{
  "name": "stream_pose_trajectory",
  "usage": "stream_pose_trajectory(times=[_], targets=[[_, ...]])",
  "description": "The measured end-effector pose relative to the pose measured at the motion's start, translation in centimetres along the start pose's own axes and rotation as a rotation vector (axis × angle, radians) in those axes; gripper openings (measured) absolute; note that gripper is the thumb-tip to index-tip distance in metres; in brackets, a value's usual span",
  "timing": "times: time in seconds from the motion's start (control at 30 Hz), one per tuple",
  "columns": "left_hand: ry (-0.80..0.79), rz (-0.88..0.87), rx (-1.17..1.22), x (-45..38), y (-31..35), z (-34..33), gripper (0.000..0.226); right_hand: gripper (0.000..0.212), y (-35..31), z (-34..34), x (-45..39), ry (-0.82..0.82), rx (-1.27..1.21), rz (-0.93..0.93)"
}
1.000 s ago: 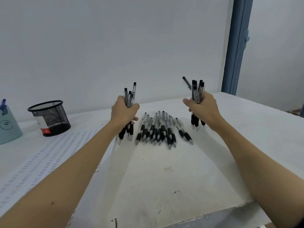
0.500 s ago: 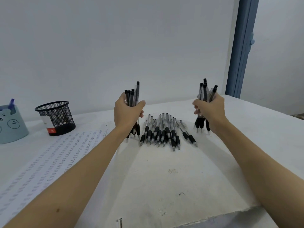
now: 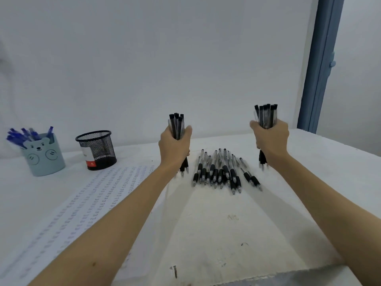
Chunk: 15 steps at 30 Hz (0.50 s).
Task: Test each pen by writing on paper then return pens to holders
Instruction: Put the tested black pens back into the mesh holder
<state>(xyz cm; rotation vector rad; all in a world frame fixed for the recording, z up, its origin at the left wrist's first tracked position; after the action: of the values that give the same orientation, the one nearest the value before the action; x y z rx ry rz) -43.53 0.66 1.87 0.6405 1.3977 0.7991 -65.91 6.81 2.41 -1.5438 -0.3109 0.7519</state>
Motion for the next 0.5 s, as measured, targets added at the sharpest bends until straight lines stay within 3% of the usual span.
stream_pose_trajectory(times=[0.13, 0.23, 0.33, 0.5], targets=[[0.046, 0.019, 0.1, -2.2, 1.6, 3.4, 0.02, 0.017, -6.0, -5.2, 2.3, -0.287, -0.261, -0.023], [0.047, 0.027, 0.141, -3.7, 2.2, 6.7, 0.014, 0.017, -9.5, -10.8, 5.4, -0.529, -0.331, -0.065], [0.069, 0.034, 0.033, -5.8, 2.3, 11.4, 0.015, 0.022, -11.7, -16.7, 7.9, -0.649, -0.177, -0.041], [0.187, 0.044, 0.109, -10.4, 1.1, 19.5, 0.015, 0.025, -14.1, -25.8, 10.7, -0.719, -0.301, -0.136]])
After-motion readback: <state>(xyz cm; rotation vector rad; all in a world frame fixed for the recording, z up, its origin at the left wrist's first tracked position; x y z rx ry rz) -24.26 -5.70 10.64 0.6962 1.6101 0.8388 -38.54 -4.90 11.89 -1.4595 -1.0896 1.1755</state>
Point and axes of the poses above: each hand's wrist, its own x-axis away from the middle knuckle, its own z-axis out of the back of the hand, y = z × x, the point moved 4 cm from there along -x, towards the middle knuckle, and after that the axes turned 10 degrees about -z, right-handed, at the moved point
